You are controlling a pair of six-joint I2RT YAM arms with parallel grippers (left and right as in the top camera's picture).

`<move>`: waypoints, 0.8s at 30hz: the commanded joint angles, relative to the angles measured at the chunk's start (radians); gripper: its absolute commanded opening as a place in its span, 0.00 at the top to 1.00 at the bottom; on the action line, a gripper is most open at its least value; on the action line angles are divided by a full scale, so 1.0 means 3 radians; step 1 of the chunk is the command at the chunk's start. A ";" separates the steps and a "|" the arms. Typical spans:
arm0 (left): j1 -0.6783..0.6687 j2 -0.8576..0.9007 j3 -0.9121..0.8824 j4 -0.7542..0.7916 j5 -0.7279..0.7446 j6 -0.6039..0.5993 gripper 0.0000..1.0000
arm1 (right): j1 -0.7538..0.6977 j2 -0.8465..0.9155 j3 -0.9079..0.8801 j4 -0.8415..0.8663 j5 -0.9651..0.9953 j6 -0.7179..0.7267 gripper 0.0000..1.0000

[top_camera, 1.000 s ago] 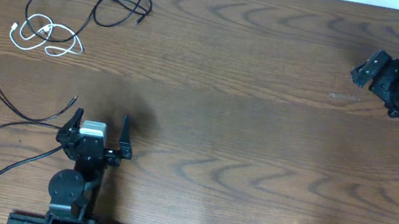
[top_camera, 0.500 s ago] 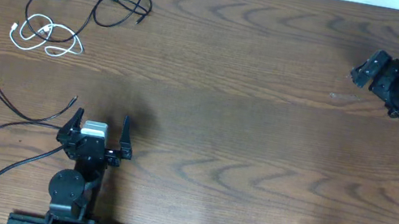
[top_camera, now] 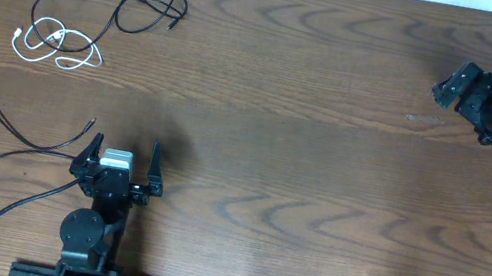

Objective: Untangle cables

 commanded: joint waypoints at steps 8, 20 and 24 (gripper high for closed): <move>-0.0013 -0.0020 -0.0025 -0.0172 -0.0128 0.0020 0.03 | -0.0015 0.0004 0.0004 -0.0004 0.0070 -0.0047 0.01; -0.0013 -0.0020 -0.0025 -0.0172 -0.0128 0.0020 0.03 | 0.0033 -0.0347 -0.0233 0.0317 0.0881 -0.0048 0.01; -0.0013 -0.0020 -0.0025 -0.0172 -0.0128 0.0022 0.03 | 0.0214 -0.0754 -0.0802 0.1067 0.0874 -0.0332 0.01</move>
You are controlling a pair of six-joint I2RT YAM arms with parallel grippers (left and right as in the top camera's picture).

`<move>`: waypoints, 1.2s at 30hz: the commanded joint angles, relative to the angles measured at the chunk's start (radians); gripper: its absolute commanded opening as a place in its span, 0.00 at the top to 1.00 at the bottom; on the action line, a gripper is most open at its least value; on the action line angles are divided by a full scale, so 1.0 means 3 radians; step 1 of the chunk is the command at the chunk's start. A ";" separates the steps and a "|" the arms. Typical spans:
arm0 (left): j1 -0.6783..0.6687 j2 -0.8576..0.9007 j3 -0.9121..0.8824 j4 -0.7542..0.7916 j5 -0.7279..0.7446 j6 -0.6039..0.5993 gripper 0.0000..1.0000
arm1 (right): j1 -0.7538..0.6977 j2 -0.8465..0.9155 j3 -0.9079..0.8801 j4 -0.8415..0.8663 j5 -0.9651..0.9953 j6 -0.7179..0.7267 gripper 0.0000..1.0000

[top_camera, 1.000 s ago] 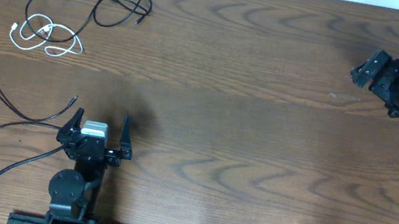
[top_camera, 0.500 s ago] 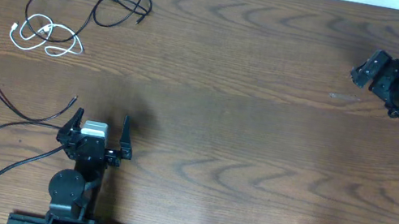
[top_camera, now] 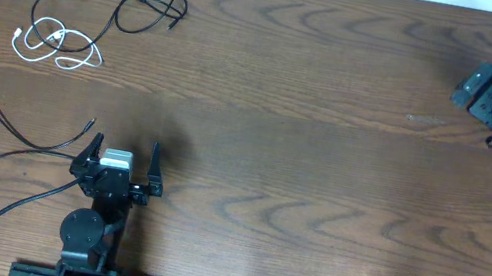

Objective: Untangle cables

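Observation:
At the far left, a long black cable lies in loops, and its lower end overlaps a small coiled white cable (top_camera: 57, 44). A second black cable lies apart on the left, its plug end just left of my left gripper (top_camera: 126, 143). That gripper rests near the front edge, open, with nothing between its fingers. My right gripper (top_camera: 481, 88) is raised at the far right edge, away from all cables. The view does not show how its jaws stand.
The wooden table (top_camera: 305, 148) runs up to a white wall along the far edge. A rail with the arm mounts lines the front edge. A thin black lead (top_camera: 9, 213) trails from the left arm's base.
My right gripper has moved a little to the right and up, closer to the table's right edge. The left gripper and all the cables are where they were.

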 commanded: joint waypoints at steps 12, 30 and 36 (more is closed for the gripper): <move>-0.0013 -0.0020 -0.0032 -0.0167 -0.0128 0.0022 0.03 | 0.0511 -0.1815 -0.2429 0.2399 0.0134 -0.0987 0.01; -0.0013 -0.0020 -0.0032 -0.0167 -0.0128 0.0022 0.03 | 0.0360 -0.3817 -0.4484 0.3475 0.0134 -0.0983 0.01; -0.0013 -0.0020 -0.0032 -0.0167 -0.0128 0.0022 0.03 | 0.0360 -0.4279 -0.4826 0.3522 0.0135 -0.0983 0.01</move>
